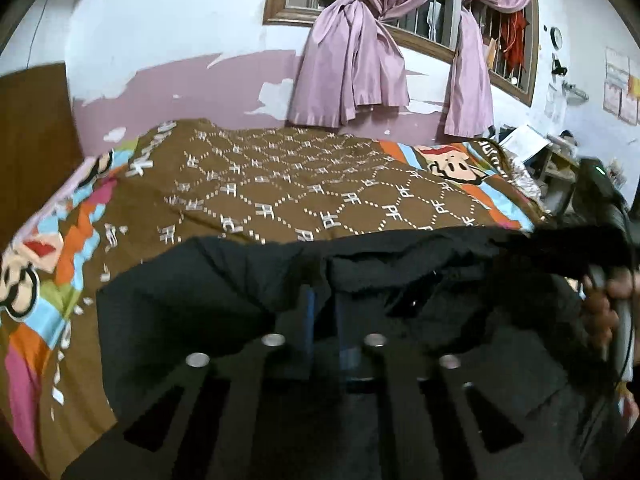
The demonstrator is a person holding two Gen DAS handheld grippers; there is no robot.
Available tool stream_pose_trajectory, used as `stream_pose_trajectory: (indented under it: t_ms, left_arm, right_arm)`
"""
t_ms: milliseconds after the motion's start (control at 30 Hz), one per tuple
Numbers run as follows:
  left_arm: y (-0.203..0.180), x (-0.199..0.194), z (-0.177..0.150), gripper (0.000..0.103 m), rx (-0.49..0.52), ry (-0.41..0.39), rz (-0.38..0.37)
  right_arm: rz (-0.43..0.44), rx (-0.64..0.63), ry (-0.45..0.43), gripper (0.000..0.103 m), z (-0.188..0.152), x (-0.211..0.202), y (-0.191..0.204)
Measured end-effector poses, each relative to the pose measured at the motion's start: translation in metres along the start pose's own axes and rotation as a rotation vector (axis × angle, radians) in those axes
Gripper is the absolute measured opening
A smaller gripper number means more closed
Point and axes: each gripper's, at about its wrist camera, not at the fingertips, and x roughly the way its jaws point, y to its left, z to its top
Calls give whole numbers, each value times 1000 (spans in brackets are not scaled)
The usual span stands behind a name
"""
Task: Fold large clothes
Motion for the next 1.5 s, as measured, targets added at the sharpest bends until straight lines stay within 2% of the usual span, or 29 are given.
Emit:
stream_pose_trajectory:
  t_ms: [67, 167, 267, 333, 400, 500, 633, 667, 700, 733, 767, 800, 833, 867, 933, 967, 1000, 1100, 1167, 1267, 1333, 1400, 1467, 1500]
  left_arm:
    - [3, -5, -6, 4, 10, 15, -28]
    - [-3, -11, -28, 3, 100, 81, -30]
    - [-7, 3, -55, 2, 111, 166, -17]
    - [-11, 16, -58, 2, 95, 197, 8]
    - [-15, 25, -56, 2, 84, 202, 27]
    - [-14, 28, -56, 2, 57, 202, 26]
    - [-9, 22, -56, 2, 38, 183, -5]
    - [-8, 21, -56, 2, 35, 184, -6]
    - [-9, 21, -55, 2, 40, 185, -1]
    - [-10, 21, -53, 2, 45, 186, 3]
    - [-12, 20, -53, 2, 52, 187, 10]
    - [-12, 20, -53, 2, 55, 187, 13]
    - [-12, 19, -52, 2, 56, 187, 15]
    - [-12, 18, -52, 2, 54, 185, 14]
    - [-9, 13, -53, 2, 40, 178, -6]
    - [-8, 9, -53, 2, 32, 174, -27]
    - [-6, 4, -53, 2, 28, 165, -44]
    - [0, -16, -53, 5, 18, 140, -110]
    - [0, -35, -54, 5, 33, 88, -127]
    - [-4, -53, -46, 5, 29, 15, -159]
    - [-10, -52, -36, 5, 12, 1, -166]
    - [-18, -33, -26, 5, 14, 40, -114]
    - [-20, 1, -23, 5, -16, 152, -102]
    - [-20, 25, -27, 5, -29, 254, -85]
  right_arm:
    - [-12, -77, 25, 3, -21, -18, 9]
    - [-58, -165, 75, 1, -58, -43, 12]
    - [-160, -218, 127, 1, -74, -31, 2]
    - [-176, -195, 150, 1, -76, -14, -9]
    - [-188, -189, 133, 1, -73, -3, -12]
    - [-173, -187, 86, 1, -71, -12, -3]
    - [-224, -395, -42, 1, -60, -41, 40]
    - [-234, -422, -64, 8, -53, -43, 47]
    - [-239, -421, -80, 31, -46, -43, 50]
    - [-232, -387, -94, 49, -35, -41, 50]
    - [-200, -332, -95, 76, -23, -37, 45]
    - [-180, -294, -91, 77, -14, -31, 42]
    - [-151, -229, -70, 77, -3, -20, 32]
    - [-157, -200, -49, 76, 3, -9, 25]
    - [-200, -167, -19, 63, 6, 10, 9]
    - [-191, -147, 12, 36, 5, 18, 1]
    - [-173, -128, 33, 25, 1, 20, -6]
    - [-154, -156, 52, 18, -12, 22, -13]
    - [-156, -202, 77, 15, -21, 17, -7]
    - [-198, -303, 108, 14, -38, 13, 7]
    - [-235, -357, 123, 13, -47, 17, 13]
    - [-261, -368, 131, 14, -54, 26, 12]
    - [-286, -372, 147, 14, -61, 38, 7]
    - [-294, -374, 150, 15, -63, 41, 5]
